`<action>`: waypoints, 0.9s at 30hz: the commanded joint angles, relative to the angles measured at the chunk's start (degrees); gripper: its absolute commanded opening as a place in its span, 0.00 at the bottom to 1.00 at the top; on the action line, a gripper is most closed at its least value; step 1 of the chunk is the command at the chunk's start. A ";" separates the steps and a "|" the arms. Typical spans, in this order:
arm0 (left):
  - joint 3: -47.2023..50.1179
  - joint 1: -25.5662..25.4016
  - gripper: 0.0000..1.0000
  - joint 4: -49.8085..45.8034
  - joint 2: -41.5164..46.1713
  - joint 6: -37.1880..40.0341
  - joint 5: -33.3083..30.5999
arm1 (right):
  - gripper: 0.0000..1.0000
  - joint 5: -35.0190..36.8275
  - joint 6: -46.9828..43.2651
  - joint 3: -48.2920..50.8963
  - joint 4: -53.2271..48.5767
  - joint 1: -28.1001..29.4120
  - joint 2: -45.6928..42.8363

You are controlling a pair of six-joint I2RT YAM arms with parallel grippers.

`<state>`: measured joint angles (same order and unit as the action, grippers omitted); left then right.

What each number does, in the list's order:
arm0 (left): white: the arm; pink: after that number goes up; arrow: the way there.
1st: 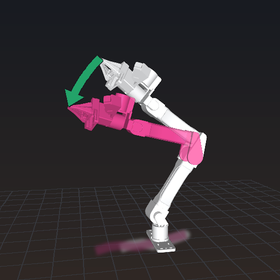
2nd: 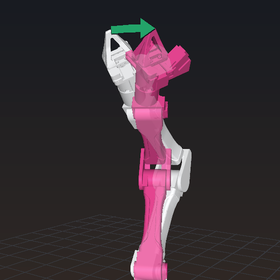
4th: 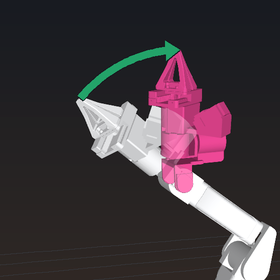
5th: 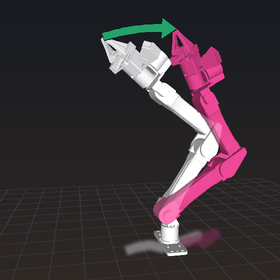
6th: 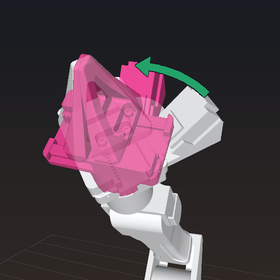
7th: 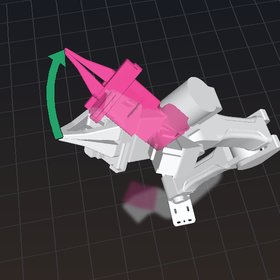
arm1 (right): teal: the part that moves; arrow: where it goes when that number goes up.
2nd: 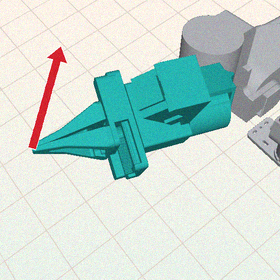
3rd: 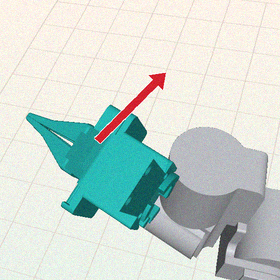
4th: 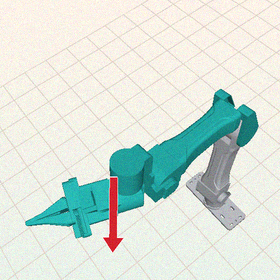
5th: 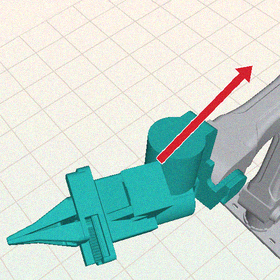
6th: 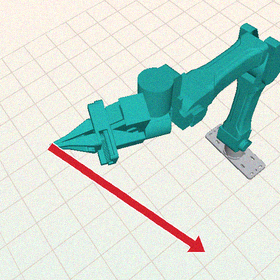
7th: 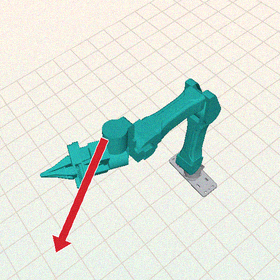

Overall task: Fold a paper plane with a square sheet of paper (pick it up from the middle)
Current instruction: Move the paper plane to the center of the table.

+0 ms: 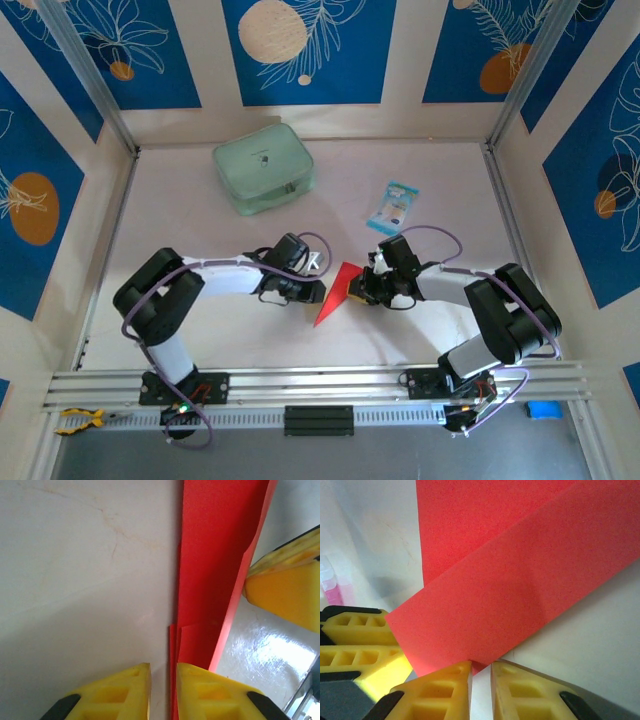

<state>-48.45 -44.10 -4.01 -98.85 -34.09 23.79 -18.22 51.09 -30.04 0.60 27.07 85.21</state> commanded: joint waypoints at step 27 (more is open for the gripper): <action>1.20 -0.51 0.37 2.34 -1.60 0.07 4.61 | 0.18 -4.85 -6.01 -0.94 1.36 -4.27 2.95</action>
<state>-46.92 -44.16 1.32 -99.96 -35.42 30.68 -20.75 46.30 -30.33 1.28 22.83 87.46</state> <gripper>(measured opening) 0.373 0.177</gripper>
